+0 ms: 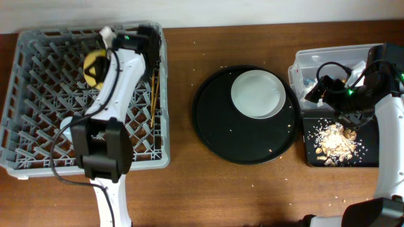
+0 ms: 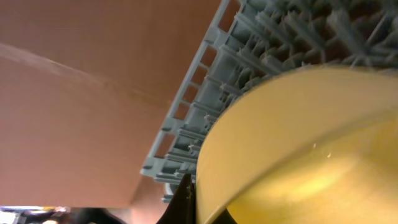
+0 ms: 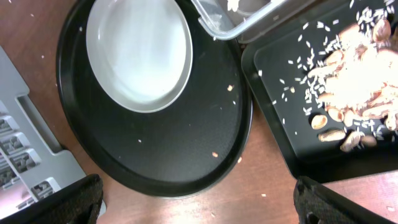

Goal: Sort waste into correct bins and load items into the dishwasher rack
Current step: 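Grasp the yellow bowl with the left gripper and place it in the rack, then grasp the white plate with the left gripper and stand it in the rack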

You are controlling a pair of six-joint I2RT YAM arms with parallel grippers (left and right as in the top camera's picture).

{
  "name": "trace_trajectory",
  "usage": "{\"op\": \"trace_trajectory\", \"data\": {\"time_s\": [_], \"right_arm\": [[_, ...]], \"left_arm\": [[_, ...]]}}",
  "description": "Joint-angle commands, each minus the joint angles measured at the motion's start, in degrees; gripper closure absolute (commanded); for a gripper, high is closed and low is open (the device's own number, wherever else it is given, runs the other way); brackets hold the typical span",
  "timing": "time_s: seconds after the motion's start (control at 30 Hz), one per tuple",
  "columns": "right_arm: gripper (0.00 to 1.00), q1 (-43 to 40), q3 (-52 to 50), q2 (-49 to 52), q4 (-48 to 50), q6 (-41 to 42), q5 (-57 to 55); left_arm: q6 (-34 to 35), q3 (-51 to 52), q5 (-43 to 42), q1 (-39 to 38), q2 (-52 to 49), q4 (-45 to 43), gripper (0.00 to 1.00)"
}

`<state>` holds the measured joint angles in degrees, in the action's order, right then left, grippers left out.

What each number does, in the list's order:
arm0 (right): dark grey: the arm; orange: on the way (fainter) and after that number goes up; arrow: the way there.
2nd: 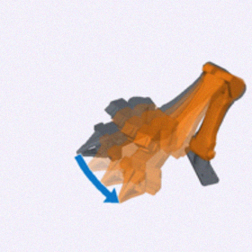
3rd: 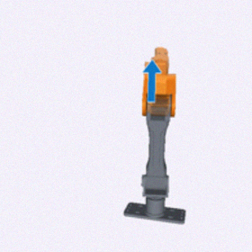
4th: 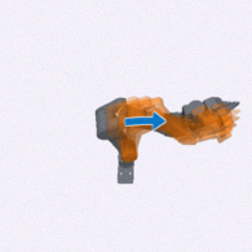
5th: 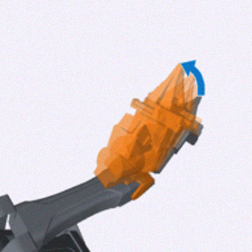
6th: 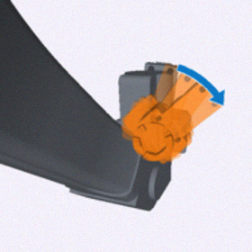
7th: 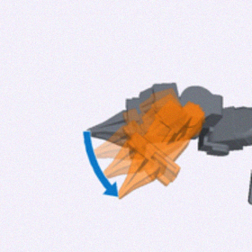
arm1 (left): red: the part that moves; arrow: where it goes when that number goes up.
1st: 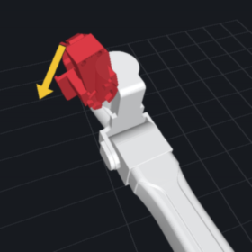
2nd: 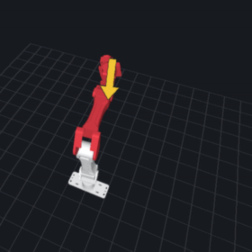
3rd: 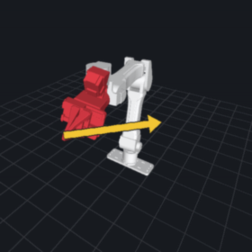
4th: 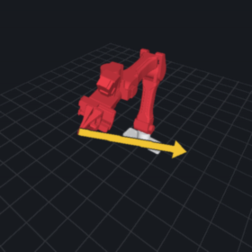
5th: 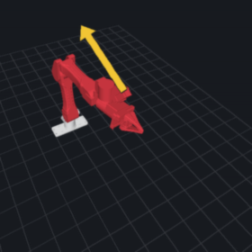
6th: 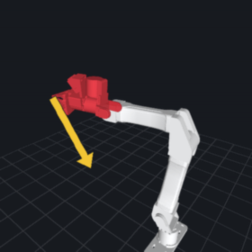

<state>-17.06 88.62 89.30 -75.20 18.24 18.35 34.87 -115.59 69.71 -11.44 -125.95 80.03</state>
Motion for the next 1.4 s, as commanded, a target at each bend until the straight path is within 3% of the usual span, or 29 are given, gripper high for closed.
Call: {"op": "trace_trajectory", "data": {"time_s": [0.0, 0.07, 0.17, 0.23, 0.3, 0.33, 0.4, 0.43, 0.5, 0.53, 0.57, 0.6, 0.63, 0.73, 0.83, 0.87, 0.9, 0.93, 1.07, 1.13, 1.23, 1.3, 1.37], "right_arm": [[0.02, 0.2, 0.1, -0.8, 0.3, 0.1, 0.5], [0.02, 0.2, 0.1, -0.7, 0.6, 0.1, 0.5], [0.01, 0.2, 0.1, -0.8, 0.6, 0.1, 0.5], [0.02, 0.2, 0.1, -0.8, 0.6, 0.1, 0.5], [0.02, 0.2, 0.1, -0.7, 0.6, 0.1, 0.5], [0.02, 0.2, 0.1, -0.7, 0.6, 0.1, 0.5], [0.02, 0.2, 0.1, -0.7, 0.6, 0.1, 0.5], [0.02, 0.2, 0.1, -0.8, 0.6, 0.1, 0.5], [0.02, 0.2, 0.1, -0.7, 0.6, 0.1, 0.5], [0.02, 0.2, 0.1, -0.8, 0.6, 0.1, 0.5], [0.02, 0.2, 0.1, -0.7, 0.6, 0.1, 0.5], [0.02, 0.2, 0.1, -0.7, 0.6, 0.1, 0.5], [0.02, 0.2, 0.1, -0.8, 0.4, 0.1, 0.5], [0.02, 0.2, 0.1, -0.8, 0.4, 0.1, 0.5], [0.01, 0.2, 0.1, -0.8, 0.4, 0.1, 0.5], [0.02, 0.2, 0.1, -0.8, 0.4, 0.1, 0.5], [0.01, 0.2, 0.1, -0.7, 0.4, 0.1, 0.5], [0.01, 0.2, 0.1, -0.8, 0.4, 0.1, 0.5], [0.02, 0.2, 0.1, -0.7, 0.4, 0.1, 0.5], [0.02, 0.2, 0.1, -0.7, 0.4, 0.1, 0.5], [0.02, 0.2, 0.1, -0.7, 0.5, 0.1, 0.5], [0.01, 0.2, 0.1, -0.8, 0.6, 0.1, 0.5], [0.02, 0.2, 0.1, -0.7, 0.9, 0.1, 0.5]], "left_arm": [[1.6, 8.1, 6.9, -1.2, 0.2, -5.1, 1.00], [1.6, 10.6, 0.9, -3.0, 0.2, -7.6, 1.00], [1.6, 10.6, -1.7, -6.6, 0.2, -7.5, 0.97], [1.6, 10.6, -2.5, -7.9, 0.2, -6.9, 0.84], [1.6, 10.6, -4.7, -8.6, 0.2, -4.1, 0.43], [1.6, 10.4, -5.1, -8.9, 0.2, -2.7, 0.36], [1.6, 6.6, -8.0, -11.0, 1.3, 2.6, 0.30], [1.5, 0.1, -13.6, -14.0, 2.6, 5.7, 0.29], [-6.6, -9.6, -28.5, -19.0, 3.5, 3.9, 0.28], [-12.1, -11.6, -40.8, -21.3, 3.5, -1.7, 0.28], [-17.1, -11.0, -61.0, -23.3, 3.0, -11.8, 0.29], [-18.1, -9.7, -69.8, -24.6, 2.1, -18.6, 0.30], [-18.0, -9.1, -70.2, -26.1, -0.4, -22.9, 0.33], [-16.3, -9.1, -70.4, -26.8, -9.7, -25.1, 0.39], [-16.3, -9.1, -70.4, -26.6, -17.0, -25.9, 0.53], [-16.3, -9.1, -70.4, -26.6, -18.3, -25.9, 0.68], [-16.3, -9.1, -70.4, -26.6, -18.3, -26.0, 0.76], [-16.3, -9.5, -70.4, -26.1, -18.1, -25.5, 1.00], [-16.3, -17.9, -68.1, -17.4, -11.0, -9.6, 1.00], [-18.0, -23.1, -53.0, -10.2, -2.0, 0.6, 1.00], [-21.7, -23.3, -29.8, -3.5, 7.6, 6.7, 1.00], [-21.7, -23.0, -11.5, 0.0, 8.5, 7.8, 1.00], [-21.6, -19.2, -8.6, 3.1, 8.5, 4.7, 1.00]]}}
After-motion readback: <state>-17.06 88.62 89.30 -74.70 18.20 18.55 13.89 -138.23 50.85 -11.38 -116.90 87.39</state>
